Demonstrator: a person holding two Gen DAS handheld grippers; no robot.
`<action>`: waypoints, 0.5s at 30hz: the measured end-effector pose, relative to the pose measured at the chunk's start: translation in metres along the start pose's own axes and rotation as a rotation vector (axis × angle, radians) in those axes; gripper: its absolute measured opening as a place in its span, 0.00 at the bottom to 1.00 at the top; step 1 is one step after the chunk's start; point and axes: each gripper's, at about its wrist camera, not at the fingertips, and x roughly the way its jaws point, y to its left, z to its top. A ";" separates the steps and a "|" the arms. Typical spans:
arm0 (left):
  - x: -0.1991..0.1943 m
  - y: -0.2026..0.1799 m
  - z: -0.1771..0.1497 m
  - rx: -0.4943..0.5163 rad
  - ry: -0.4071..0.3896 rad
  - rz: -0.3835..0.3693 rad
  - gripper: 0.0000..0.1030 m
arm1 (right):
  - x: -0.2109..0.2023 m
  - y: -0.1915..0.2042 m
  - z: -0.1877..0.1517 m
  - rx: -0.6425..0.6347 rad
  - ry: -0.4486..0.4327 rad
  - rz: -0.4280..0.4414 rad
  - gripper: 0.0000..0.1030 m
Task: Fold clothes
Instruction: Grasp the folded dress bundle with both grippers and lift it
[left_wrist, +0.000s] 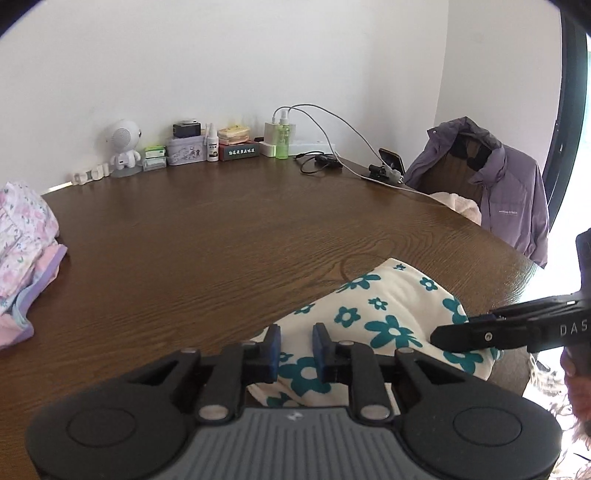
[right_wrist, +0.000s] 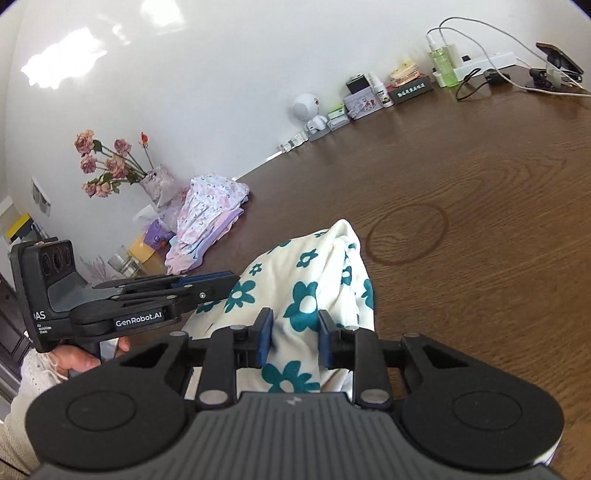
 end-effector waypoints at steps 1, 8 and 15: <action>-0.001 -0.003 -0.002 0.017 -0.010 0.012 0.17 | 0.000 0.000 -0.005 0.014 -0.020 -0.011 0.23; -0.020 -0.005 0.001 -0.008 -0.082 0.038 0.44 | -0.011 -0.001 0.001 0.039 -0.050 0.003 0.28; -0.062 0.011 -0.007 -0.295 -0.141 -0.038 0.97 | -0.041 0.006 0.021 -0.025 -0.118 -0.024 0.87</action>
